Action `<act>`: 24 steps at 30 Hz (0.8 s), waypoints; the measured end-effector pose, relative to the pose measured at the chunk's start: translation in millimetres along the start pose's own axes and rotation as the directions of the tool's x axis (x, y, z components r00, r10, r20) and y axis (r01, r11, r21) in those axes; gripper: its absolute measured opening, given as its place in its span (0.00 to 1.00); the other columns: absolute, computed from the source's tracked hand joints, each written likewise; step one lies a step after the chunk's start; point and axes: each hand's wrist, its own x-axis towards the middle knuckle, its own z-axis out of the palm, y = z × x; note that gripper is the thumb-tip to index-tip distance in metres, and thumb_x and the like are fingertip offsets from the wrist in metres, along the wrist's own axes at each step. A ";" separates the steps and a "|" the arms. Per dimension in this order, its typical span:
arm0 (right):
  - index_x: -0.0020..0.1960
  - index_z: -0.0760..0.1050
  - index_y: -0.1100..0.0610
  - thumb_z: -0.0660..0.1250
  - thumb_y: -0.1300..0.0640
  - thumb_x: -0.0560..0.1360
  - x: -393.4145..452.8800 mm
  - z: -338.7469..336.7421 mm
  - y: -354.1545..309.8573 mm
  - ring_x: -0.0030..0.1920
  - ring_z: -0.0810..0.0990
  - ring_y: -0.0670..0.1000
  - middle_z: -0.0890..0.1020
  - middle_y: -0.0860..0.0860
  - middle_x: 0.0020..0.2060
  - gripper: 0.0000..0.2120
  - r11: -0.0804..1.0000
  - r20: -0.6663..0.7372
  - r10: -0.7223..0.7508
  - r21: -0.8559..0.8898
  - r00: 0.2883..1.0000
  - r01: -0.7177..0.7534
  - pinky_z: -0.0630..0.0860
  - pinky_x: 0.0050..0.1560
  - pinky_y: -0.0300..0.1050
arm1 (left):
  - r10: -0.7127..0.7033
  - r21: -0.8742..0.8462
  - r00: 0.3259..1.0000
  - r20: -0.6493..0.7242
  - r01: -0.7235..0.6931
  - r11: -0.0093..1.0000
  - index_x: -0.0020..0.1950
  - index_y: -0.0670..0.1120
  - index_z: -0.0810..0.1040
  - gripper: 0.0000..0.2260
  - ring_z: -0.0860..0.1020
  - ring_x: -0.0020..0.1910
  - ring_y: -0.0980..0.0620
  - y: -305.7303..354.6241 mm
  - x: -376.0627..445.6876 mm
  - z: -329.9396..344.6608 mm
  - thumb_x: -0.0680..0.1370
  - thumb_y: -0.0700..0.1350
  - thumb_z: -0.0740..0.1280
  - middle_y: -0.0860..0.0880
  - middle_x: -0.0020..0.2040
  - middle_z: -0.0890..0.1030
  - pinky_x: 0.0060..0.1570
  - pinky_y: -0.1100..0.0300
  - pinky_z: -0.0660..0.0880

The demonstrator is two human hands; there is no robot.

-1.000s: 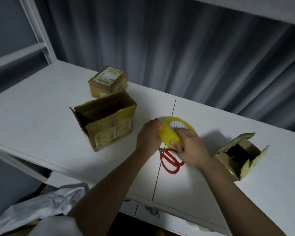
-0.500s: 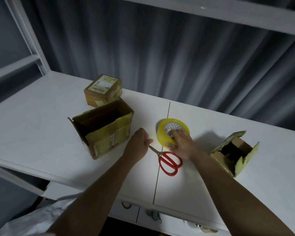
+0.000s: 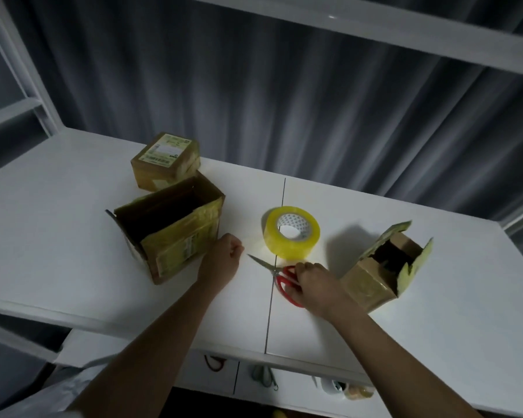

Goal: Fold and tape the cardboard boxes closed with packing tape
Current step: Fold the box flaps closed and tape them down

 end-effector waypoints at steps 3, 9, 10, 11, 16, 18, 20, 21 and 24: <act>0.56 0.72 0.56 0.66 0.46 0.75 5.1 -30.7 5.3 0.51 0.81 0.55 0.81 0.53 0.50 0.15 0.965 -0.064 -0.009 0.262 0.998 0.026 0.77 0.51 0.48 | 0.015 -0.033 1.000 0.015 -0.014 0.999 0.48 0.42 0.75 0.03 0.77 0.42 0.48 -2.8 0.3 1.0 0.78 0.41 0.64 0.47 0.41 0.77 0.40 0.60 0.73; 0.63 0.68 0.58 0.63 0.32 0.70 34.2 -110.3 -6.8 0.59 0.74 0.56 0.74 0.54 0.58 0.34 0.837 -0.058 -0.073 -0.546 0.996 0.029 0.67 0.59 0.46 | -0.014 -0.080 1.000 0.002 0.014 0.997 0.49 0.41 0.76 0.03 0.78 0.45 0.47 -0.9 -1.8 0.1 0.77 0.39 0.64 0.46 0.45 0.79 0.44 0.59 0.72; 0.65 0.66 0.58 0.62 0.30 0.69 36.4 -117.3 -13.2 0.61 0.71 0.55 0.72 0.54 0.60 0.38 0.740 -0.012 -0.068 -0.671 0.998 0.043 0.64 0.61 0.46 | -0.014 -0.079 1.000 -0.004 0.014 0.997 0.49 0.41 0.76 0.03 0.78 0.46 0.46 0.3 -2.0 -0.4 0.77 0.39 0.65 0.45 0.46 0.80 0.45 0.58 0.73; 0.67 0.64 0.58 0.62 0.32 0.70 39.5 -120.4 -19.8 0.63 0.70 0.55 0.71 0.54 0.61 0.37 0.649 0.021 -0.082 -0.757 0.996 0.069 0.62 0.63 0.46 | -0.009 -0.072 1.000 -0.010 0.008 0.997 0.49 0.40 0.76 0.03 0.78 0.46 0.46 1.5 -2.4 -0.8 0.77 0.39 0.65 0.44 0.46 0.80 0.46 0.58 0.73; 0.72 0.62 0.55 0.56 0.50 0.80 64.4 -122.0 -58.6 0.69 0.64 0.54 0.67 0.53 0.69 0.22 0.407 0.142 -0.187 -0.890 0.972 0.208 0.59 0.67 0.45 | 0.032 -0.039 0.999 -0.031 -0.034 0.999 0.51 0.40 0.76 0.05 0.78 0.49 0.47 3.8 -7.2 -1.9 0.78 0.39 0.64 0.44 0.50 0.80 0.48 0.58 0.74; 0.72 0.63 0.55 0.55 0.50 0.81 72.6 -115.0 -72.7 0.71 0.62 0.53 0.66 0.52 0.71 0.21 0.322 0.226 -0.157 -0.909 0.961 0.266 0.58 0.69 0.44 | 0.049 -0.015 0.999 -0.024 -0.049 0.999 0.52 0.40 0.76 0.05 0.78 0.49 0.48 2.8 -8.1 -2.5 0.78 0.40 0.64 0.45 0.50 0.79 0.49 0.58 0.75; 0.70 0.66 0.55 0.55 0.53 0.82 76.5 -107.8 -81.7 0.69 0.65 0.54 0.69 0.52 0.69 0.18 0.252 0.297 -0.155 -0.910 0.942 0.328 0.62 0.66 0.45 | 0.048 0.001 0.999 -0.025 -0.048 0.999 0.51 0.41 0.76 0.05 0.78 0.47 0.49 3.5 -8.2 -3.0 0.78 0.42 0.64 0.46 0.49 0.79 0.47 0.58 0.75; 0.67 0.69 0.55 0.55 0.57 0.82 76.1 -105.6 -83.7 0.66 0.69 0.54 0.72 0.51 0.67 0.15 0.252 0.312 -0.173 -0.903 0.934 0.348 0.67 0.60 0.45 | 0.040 0.004 0.999 -0.025 -0.040 0.999 0.50 0.42 0.76 0.05 0.78 0.46 0.50 4.5 -7.6 -2.9 0.78 0.42 0.64 0.46 0.47 0.79 0.45 0.59 0.75; 0.62 0.74 0.58 0.60 0.68 0.78 62.0 -104.1 -84.1 0.59 0.77 0.56 0.77 0.51 0.60 0.15 0.361 0.311 -0.192 -0.860 0.931 0.362 0.65 0.32 0.42 | 0.026 0.088 0.999 -0.045 -0.022 0.996 0.45 0.43 0.72 0.04 0.76 0.40 0.53 8.4 -5.5 -3.7 0.79 0.41 0.62 0.45 0.42 0.78 0.38 0.63 0.72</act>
